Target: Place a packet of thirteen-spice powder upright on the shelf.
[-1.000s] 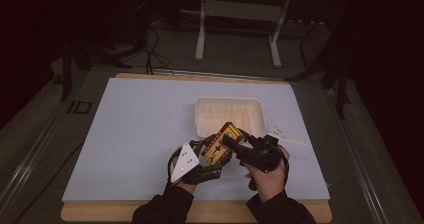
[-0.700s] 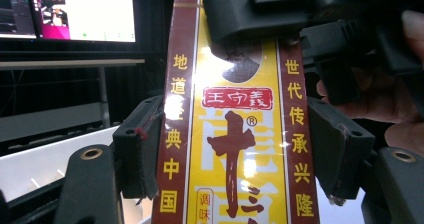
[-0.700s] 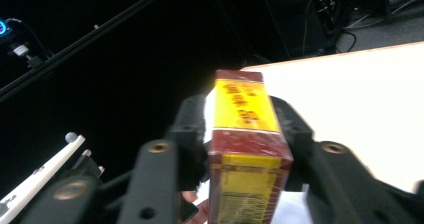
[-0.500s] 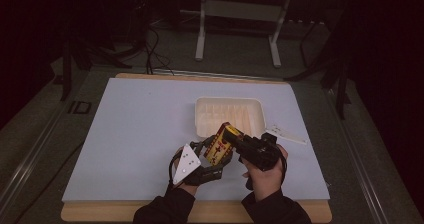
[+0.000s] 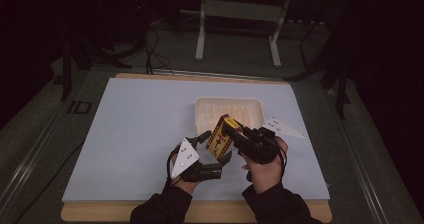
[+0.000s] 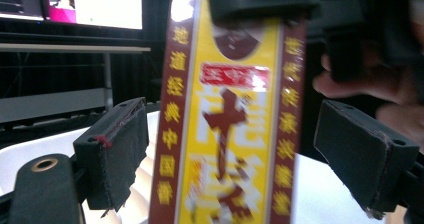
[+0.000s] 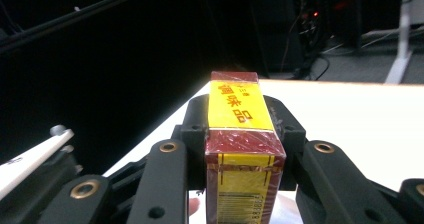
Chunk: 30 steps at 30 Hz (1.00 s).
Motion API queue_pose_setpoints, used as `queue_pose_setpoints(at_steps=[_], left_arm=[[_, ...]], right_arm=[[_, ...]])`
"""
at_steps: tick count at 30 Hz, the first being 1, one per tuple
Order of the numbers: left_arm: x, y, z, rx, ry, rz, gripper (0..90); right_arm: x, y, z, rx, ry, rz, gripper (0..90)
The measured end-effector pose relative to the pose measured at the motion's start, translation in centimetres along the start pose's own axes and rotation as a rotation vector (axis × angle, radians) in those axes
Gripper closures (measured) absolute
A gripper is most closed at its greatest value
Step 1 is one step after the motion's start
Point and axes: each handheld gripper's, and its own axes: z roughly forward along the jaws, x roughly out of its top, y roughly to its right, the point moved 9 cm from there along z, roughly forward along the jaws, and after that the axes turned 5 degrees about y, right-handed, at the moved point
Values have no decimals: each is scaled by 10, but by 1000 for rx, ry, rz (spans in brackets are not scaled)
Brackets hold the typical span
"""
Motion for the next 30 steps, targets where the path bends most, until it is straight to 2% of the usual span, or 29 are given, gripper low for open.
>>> queue_pose_setpoints(at_steps=[5, 9, 14, 21, 24, 25, 30], left_arm=[[2, 2, -3, -15, -25, -4, 121], [1, -3, -9, 5, -51, 6, 117], [-2, -11, -19, 12, -86, -3, 117], [-10, -20, -36, 33, -123, 0, 102], [-16, -22, -43, 39, -134, 3, 101], [-18, -23, -45, 36, -141, -2, 101], [-26, -22, -49, 38, -163, -2, 89]], right_arm=[[12, 8, -1, -37, 28, -22, 674], [21, 18, -2, -74, 47, -45, 675], [30, 29, -2, -119, 66, -81, 674], [40, 44, -1, -184, 89, -153, 674], [42, 50, 0, -202, 91, -162, 674], [44, 57, 0, -227, 101, -169, 674], [49, 73, 3, -281, 119, -174, 674]])
